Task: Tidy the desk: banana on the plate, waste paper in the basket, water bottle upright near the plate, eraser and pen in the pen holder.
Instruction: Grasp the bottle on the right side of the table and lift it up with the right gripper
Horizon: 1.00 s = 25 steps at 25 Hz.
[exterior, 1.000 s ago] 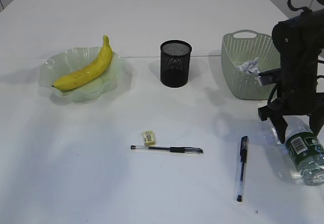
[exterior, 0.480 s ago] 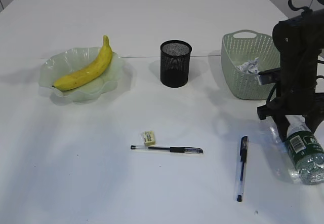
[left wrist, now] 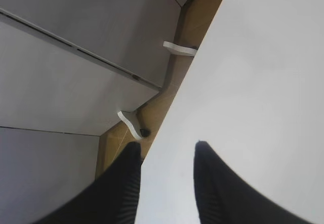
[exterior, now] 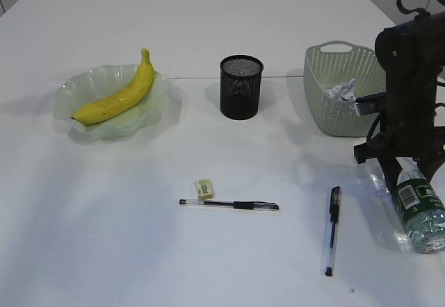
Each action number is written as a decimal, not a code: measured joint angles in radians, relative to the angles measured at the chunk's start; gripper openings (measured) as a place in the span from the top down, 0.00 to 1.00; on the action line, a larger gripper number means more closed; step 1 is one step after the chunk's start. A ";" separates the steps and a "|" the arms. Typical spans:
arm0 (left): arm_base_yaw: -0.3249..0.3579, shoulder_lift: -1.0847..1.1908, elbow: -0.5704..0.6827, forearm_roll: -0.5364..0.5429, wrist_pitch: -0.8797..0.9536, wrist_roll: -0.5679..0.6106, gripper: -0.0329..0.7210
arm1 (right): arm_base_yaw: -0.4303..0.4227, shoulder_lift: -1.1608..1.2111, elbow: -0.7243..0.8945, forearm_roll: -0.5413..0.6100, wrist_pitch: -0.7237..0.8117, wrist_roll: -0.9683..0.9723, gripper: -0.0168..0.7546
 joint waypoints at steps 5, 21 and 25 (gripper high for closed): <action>0.000 0.000 0.000 0.000 0.000 0.000 0.64 | 0.000 0.006 -0.022 0.010 0.009 0.000 0.52; 0.000 0.000 0.000 0.000 0.004 0.000 0.64 | -0.002 -0.001 -0.179 0.113 0.003 0.006 0.52; 0.000 0.000 0.000 0.000 0.009 0.000 0.64 | 0.000 -0.032 -0.195 0.177 0.011 -0.006 0.52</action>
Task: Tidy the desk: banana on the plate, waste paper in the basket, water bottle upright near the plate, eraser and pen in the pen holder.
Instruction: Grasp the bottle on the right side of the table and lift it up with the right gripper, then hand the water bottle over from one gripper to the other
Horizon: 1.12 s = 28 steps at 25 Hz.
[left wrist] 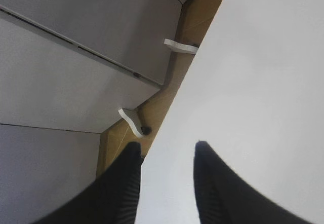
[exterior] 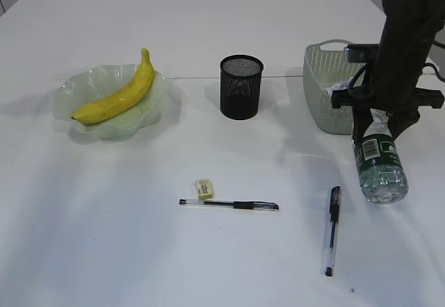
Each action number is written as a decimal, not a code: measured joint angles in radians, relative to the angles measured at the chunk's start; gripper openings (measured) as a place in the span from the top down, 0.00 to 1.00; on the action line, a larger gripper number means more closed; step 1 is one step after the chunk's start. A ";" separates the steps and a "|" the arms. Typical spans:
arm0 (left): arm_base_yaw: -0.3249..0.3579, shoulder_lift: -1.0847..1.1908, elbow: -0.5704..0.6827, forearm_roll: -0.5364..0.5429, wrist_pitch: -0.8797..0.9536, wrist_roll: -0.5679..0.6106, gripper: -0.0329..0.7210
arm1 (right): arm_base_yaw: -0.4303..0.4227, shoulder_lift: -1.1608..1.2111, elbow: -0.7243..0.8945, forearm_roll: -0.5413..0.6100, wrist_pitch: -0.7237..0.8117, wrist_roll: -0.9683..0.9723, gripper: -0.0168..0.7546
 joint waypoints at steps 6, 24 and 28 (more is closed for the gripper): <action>0.000 0.000 0.000 0.000 0.010 0.000 0.64 | 0.002 -0.049 -0.042 0.087 0.008 -0.083 0.52; -0.006 0.000 0.000 0.000 0.018 0.004 0.64 | 0.005 -0.085 -0.265 0.759 -0.048 -0.766 0.52; -0.006 0.000 0.000 0.000 0.022 0.004 0.64 | 0.005 -0.085 -0.299 0.907 -0.041 -0.874 0.52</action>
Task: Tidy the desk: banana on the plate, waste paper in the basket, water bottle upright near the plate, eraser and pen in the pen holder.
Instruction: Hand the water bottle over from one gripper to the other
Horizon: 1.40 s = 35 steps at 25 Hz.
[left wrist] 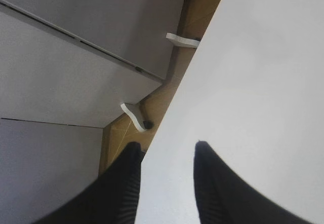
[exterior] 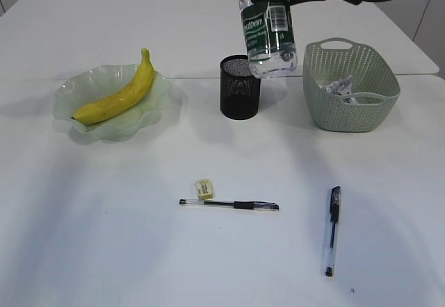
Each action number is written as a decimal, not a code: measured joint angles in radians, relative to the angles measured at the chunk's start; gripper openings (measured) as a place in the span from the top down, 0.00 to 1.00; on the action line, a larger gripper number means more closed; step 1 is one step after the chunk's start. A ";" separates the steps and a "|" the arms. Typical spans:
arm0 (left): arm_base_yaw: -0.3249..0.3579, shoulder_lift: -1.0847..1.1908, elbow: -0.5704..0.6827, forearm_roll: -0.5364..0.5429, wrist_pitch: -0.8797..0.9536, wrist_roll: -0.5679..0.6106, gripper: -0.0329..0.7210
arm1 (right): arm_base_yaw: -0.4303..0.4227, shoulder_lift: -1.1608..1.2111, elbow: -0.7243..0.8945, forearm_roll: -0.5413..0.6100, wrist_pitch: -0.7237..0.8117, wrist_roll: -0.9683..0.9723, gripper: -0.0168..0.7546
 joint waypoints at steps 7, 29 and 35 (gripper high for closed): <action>0.000 0.000 0.000 -0.008 0.003 0.014 0.64 | 0.000 0.000 -0.038 0.135 0.006 -0.048 0.53; 0.000 0.000 0.000 -0.036 -0.046 0.023 0.66 | 0.000 0.000 -0.042 0.480 0.058 -0.661 0.53; 0.000 0.000 0.000 -0.091 -0.100 0.027 0.66 | 0.000 0.026 -0.044 0.557 0.058 -0.669 0.53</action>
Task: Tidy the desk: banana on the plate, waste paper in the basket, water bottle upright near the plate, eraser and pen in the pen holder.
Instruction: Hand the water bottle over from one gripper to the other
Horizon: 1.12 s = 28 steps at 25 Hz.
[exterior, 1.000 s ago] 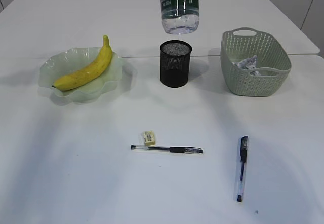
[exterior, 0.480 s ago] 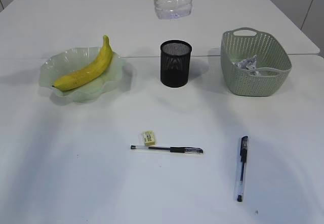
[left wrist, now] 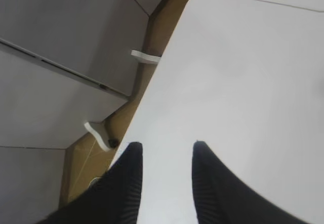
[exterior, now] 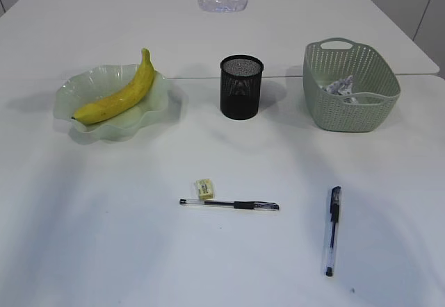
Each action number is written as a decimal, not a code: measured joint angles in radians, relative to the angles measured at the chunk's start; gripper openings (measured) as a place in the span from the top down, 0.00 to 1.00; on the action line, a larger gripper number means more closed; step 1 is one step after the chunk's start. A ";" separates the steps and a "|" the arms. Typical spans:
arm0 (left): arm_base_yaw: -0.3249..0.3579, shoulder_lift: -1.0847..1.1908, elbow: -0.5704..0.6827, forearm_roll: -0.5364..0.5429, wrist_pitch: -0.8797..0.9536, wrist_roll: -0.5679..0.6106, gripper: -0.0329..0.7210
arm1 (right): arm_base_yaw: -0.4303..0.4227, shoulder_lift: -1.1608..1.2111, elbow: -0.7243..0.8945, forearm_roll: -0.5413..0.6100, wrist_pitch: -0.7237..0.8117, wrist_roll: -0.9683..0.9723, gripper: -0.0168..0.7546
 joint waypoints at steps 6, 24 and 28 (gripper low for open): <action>-0.011 0.000 0.000 -0.107 -0.070 0.039 0.66 | 0.000 0.023 0.000 0.000 -0.004 -0.002 0.53; -0.282 0.000 0.000 -0.260 -0.166 0.215 0.70 | 0.000 0.023 0.000 0.000 -0.004 -0.002 0.53; -0.290 0.000 0.000 -0.240 -0.119 0.216 0.70 | 0.000 0.023 0.000 0.000 -0.004 0.008 0.53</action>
